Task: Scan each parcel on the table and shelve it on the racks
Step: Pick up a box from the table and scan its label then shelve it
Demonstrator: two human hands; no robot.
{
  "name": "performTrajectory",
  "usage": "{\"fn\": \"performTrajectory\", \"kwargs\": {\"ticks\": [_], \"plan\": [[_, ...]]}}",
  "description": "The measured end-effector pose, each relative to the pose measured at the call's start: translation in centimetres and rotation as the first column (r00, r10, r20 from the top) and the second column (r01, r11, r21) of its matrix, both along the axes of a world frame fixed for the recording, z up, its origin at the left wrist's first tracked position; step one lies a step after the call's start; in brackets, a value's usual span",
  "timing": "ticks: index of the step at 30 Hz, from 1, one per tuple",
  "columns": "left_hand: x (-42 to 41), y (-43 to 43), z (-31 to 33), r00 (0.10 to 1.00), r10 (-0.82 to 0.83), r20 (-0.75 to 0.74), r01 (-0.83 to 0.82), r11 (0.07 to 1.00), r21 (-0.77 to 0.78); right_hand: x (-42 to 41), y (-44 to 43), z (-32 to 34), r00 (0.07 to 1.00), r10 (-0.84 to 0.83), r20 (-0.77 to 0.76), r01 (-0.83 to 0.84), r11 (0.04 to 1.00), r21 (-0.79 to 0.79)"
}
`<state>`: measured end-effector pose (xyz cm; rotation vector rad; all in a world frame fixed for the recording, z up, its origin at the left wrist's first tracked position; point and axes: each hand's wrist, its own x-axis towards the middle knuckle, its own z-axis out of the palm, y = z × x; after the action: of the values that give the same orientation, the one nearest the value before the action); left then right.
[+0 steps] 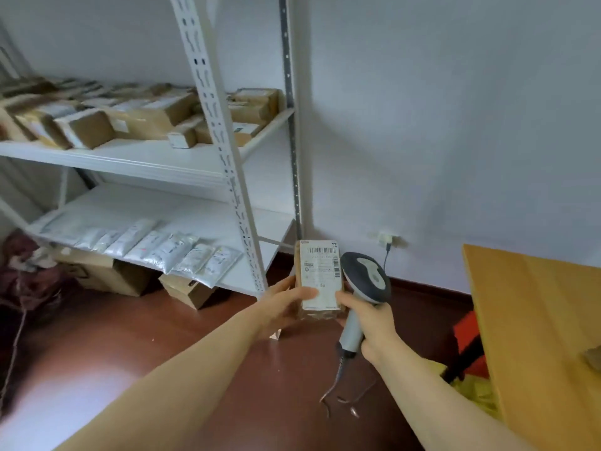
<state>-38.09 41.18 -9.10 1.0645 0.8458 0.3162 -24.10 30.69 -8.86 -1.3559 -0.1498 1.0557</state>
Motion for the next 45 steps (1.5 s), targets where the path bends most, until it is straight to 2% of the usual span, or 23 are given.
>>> {"fn": "performTrajectory", "kwargs": {"ticks": [7, 9, 13, 20, 24, 33, 38, 40, 41, 43, 45], "plan": [[-15.3, 11.2, 1.3, 0.974, 0.209, 0.091, -0.212, 0.977, 0.029, -13.9, 15.5, 1.2, 0.977, 0.208, 0.053, -0.209, 0.978, 0.016], [-19.1, 14.2, 2.4, 0.968, 0.24, 0.067, -0.244, 0.969, 0.047, -17.6, 19.4, 1.8, 0.966, 0.25, 0.067, -0.252, 0.967, 0.036], [-25.0, 20.3, 4.3, 0.893, 0.448, -0.043, -0.44, 0.89, 0.12, -23.4, 26.1, 3.5, 0.949, 0.305, 0.081, -0.312, 0.945, 0.096], [-27.7, 29.4, 6.3, 0.746, 0.664, 0.041, -0.657, 0.725, 0.205, -27.7, 35.6, 6.8, 0.92, 0.381, 0.095, -0.392, 0.907, 0.157], [-28.3, 35.0, 8.0, 0.682, 0.728, 0.065, -0.718, 0.651, 0.244, -28.9, 41.4, 7.8, 0.89, 0.419, 0.179, -0.446, 0.882, 0.151], [-29.5, 49.0, 10.8, 0.628, 0.778, -0.021, -0.703, 0.579, 0.413, -30.5, 56.6, 9.6, 0.856, 0.474, 0.206, -0.503, 0.855, 0.123], [-30.3, 54.2, 10.2, 0.626, 0.779, -0.032, -0.679, 0.565, 0.469, -32.1, 62.4, 9.2, 0.852, 0.495, 0.17, -0.513, 0.855, 0.079], [-30.9, 55.7, 10.1, 0.644, 0.765, 0.007, -0.672, 0.561, 0.484, -32.7, 64.0, 9.2, 0.846, 0.507, 0.168, -0.52, 0.853, 0.044], [-31.2, 56.4, 10.1, 0.672, 0.741, 0.01, -0.632, 0.566, 0.529, -33.0, 64.7, 9.3, 0.84, 0.514, 0.171, -0.525, 0.851, 0.024], [-31.8, 57.8, 10.1, 0.722, 0.687, -0.081, -0.453, 0.558, 0.695, -33.6, 66.2, 9.6, 0.845, 0.509, 0.161, -0.517, 0.856, 0.008], [-32.4, 59.5, 10.1, 0.706, 0.679, -0.199, -0.243, 0.497, 0.833, -34.0, 67.4, 9.5, 0.868, 0.471, 0.157, -0.48, 0.877, 0.017]]}}
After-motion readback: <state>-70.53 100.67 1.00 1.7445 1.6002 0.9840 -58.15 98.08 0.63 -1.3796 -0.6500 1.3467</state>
